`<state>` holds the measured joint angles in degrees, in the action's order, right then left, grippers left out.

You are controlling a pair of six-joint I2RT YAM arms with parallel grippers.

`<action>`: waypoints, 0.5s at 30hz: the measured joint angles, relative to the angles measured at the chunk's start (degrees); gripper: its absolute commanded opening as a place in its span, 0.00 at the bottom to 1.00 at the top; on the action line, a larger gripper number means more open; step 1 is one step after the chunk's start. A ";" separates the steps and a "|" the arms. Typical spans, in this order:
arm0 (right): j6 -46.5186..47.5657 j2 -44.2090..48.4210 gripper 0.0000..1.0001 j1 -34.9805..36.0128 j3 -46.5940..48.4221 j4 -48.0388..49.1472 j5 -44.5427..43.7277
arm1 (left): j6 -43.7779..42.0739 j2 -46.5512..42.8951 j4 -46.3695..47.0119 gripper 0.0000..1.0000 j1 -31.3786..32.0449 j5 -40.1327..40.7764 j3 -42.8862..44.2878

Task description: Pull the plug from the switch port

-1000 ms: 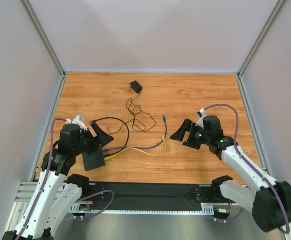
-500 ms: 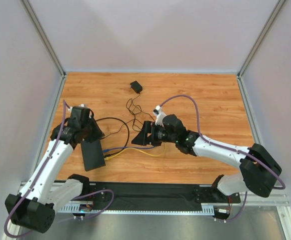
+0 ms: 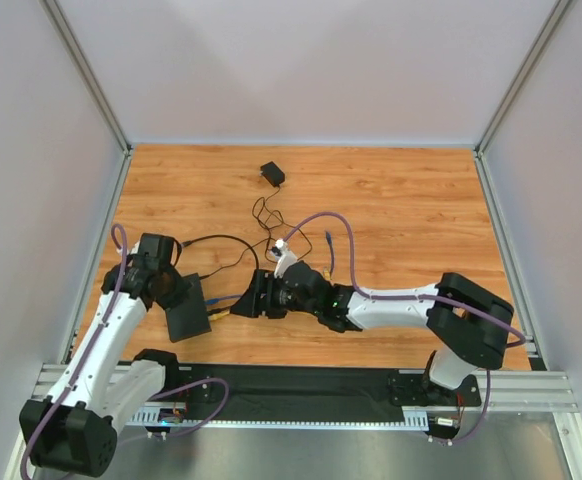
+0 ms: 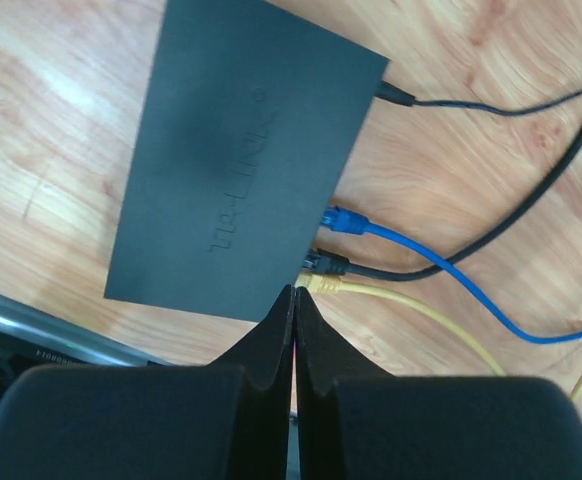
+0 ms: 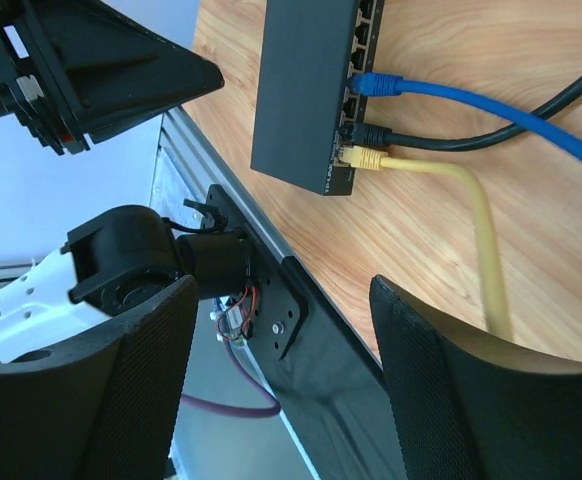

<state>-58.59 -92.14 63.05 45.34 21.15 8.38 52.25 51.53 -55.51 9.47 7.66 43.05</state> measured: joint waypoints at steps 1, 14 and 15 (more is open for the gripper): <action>-0.59 -0.92 0.70 1.01 0.35 0.44 -1.27 | 0.33 -0.44 -0.24 0.00 -0.70 -0.02 -0.50; -9.29 -8.00 0.55 10.47 2.08 6.23 -23.34 | -3.67 16.70 -3.82 0.00 -5.97 -1.18 4.87; -10.03 -8.81 0.50 10.84 2.32 6.03 -24.72 | -4.28 18.82 -4.07 0.00 -6.03 -1.25 5.53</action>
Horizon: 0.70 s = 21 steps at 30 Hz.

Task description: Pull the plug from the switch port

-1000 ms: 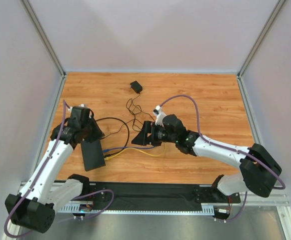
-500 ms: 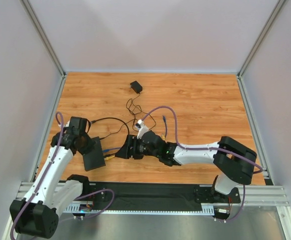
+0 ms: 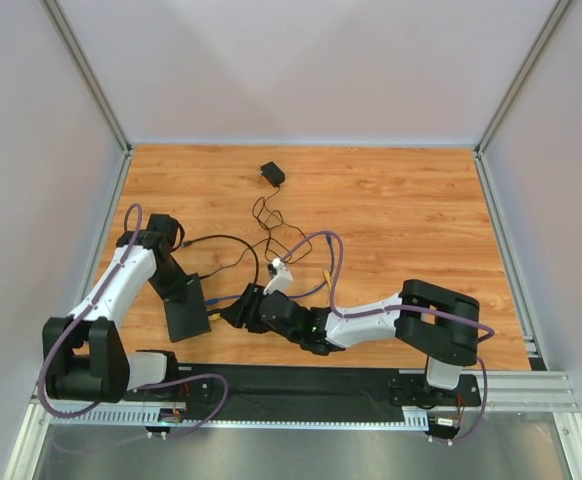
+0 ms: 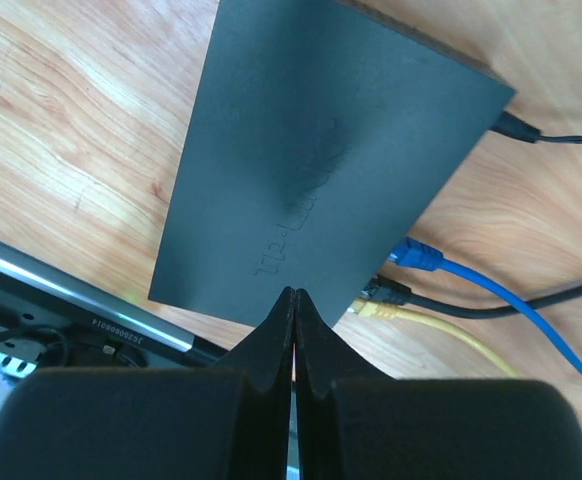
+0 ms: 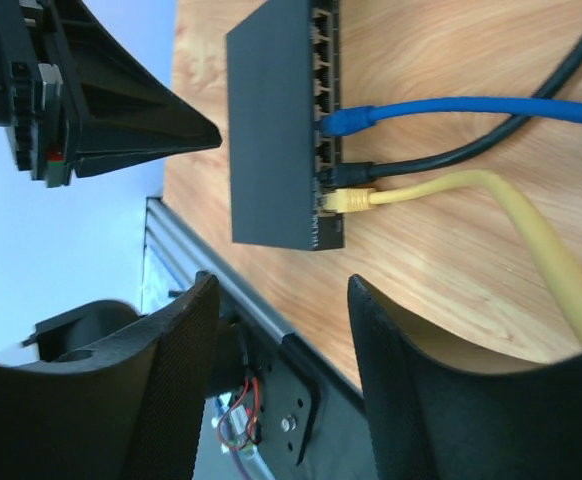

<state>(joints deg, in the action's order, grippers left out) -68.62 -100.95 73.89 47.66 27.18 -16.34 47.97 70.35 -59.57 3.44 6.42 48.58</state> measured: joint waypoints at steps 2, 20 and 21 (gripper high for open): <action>-1.68 -1.68 0.49 0.81 1.11 -0.85 -2.29 | -1.03 3.15 0.04 0.00 -0.22 -0.61 0.39; -8.76 -10.29 0.52 3.39 6.75 -4.15 -9.99 | -5.03 5.11 2.14 0.00 -2.16 -4.26 -2.75; -8.98 -10.47 0.52 3.39 6.80 -4.33 -10.01 | -5.18 5.75 2.34 0.00 -2.40 -4.63 -2.97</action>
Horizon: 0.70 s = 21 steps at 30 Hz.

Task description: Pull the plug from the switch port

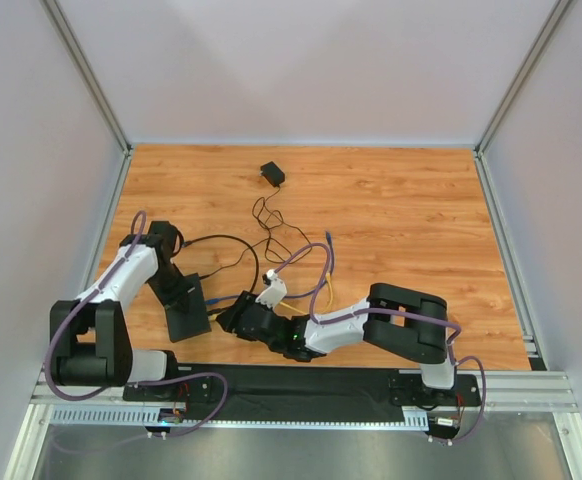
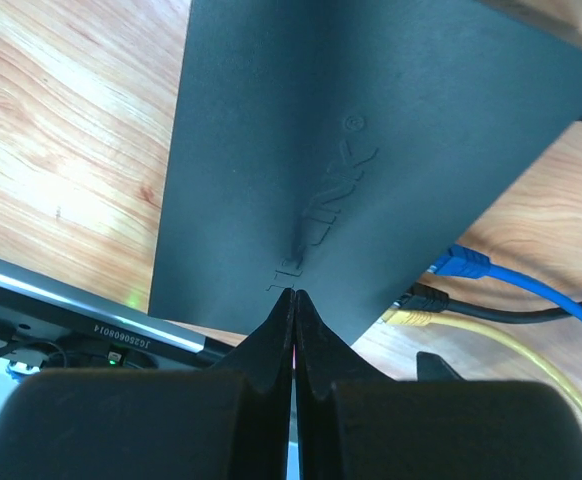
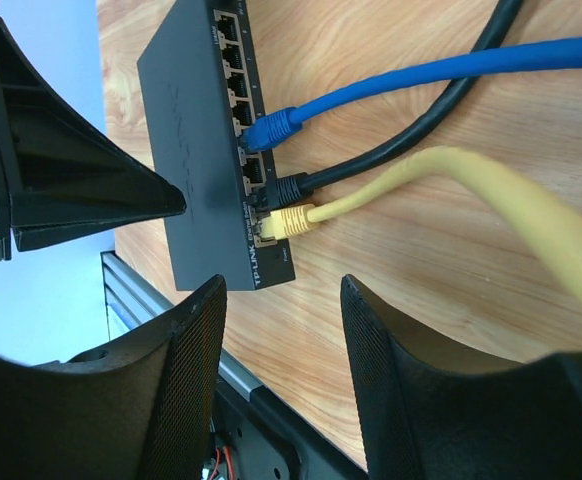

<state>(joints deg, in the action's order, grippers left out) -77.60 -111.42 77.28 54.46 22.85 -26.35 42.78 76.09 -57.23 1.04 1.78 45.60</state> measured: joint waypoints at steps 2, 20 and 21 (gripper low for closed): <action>-0.39 -0.26 0.52 0.00 0.11 -0.22 0.00 | -0.31 1.18 0.09 0.00 -0.17 -0.63 -0.24; -1.79 -6.36 0.50 -0.87 5.31 0.79 2.05 | -1.40 4.74 -0.28 0.00 -2.21 -1.77 -0.24; -2.12 -6.49 0.41 -1.01 5.40 0.94 2.29 | -1.53 4.85 -0.28 0.00 -2.27 -1.99 -0.24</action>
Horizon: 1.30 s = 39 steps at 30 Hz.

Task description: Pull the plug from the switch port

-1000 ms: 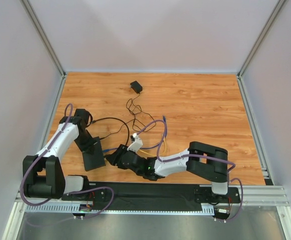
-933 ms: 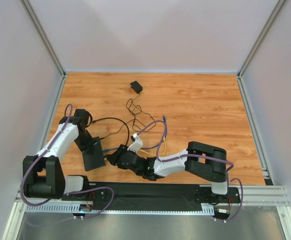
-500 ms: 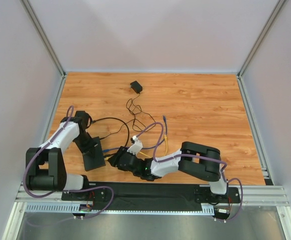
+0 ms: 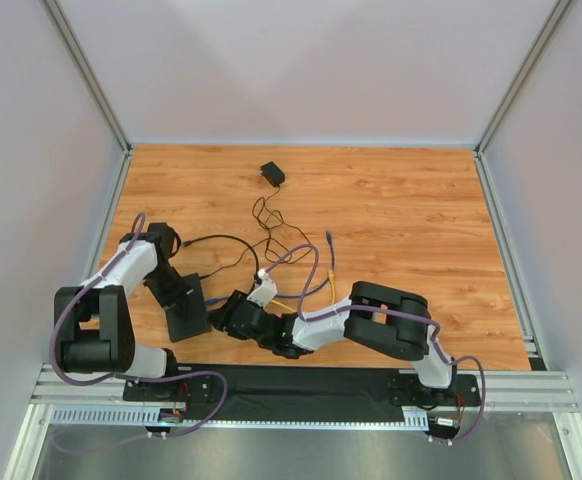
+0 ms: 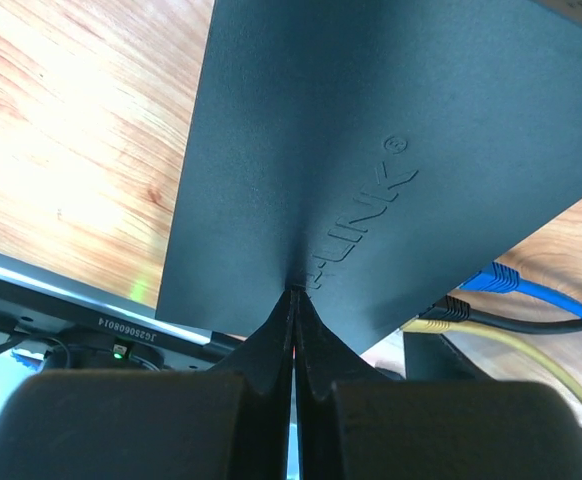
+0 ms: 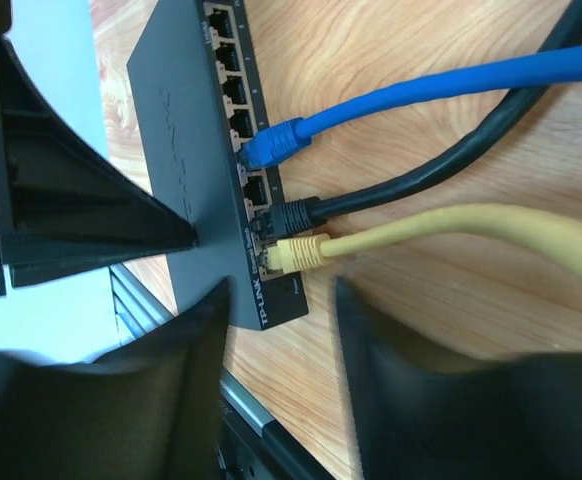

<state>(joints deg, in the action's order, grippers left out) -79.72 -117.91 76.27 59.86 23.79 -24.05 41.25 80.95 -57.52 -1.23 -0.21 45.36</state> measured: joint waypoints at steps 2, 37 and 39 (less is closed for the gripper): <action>-0.59 -0.33 0.40 -0.28 0.22 0.09 0.46 | -0.15 0.20 -0.15 0.00 -0.13 -0.63 0.00; -22.86 -3.67 0.35 -0.55 0.98 0.96 0.96 | 0.37 0.94 -0.50 0.00 -0.26 -1.46 0.17; -24.15 -3.17 0.36 -0.15 1.01 -0.59 -0.09 | 0.37 0.96 -0.50 0.00 -0.26 -1.46 0.17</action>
<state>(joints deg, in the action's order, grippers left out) -103.88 -121.08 76.12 60.86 23.20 -24.14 41.63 81.91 -58.02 -1.50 -1.67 45.54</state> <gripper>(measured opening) 0.351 0.003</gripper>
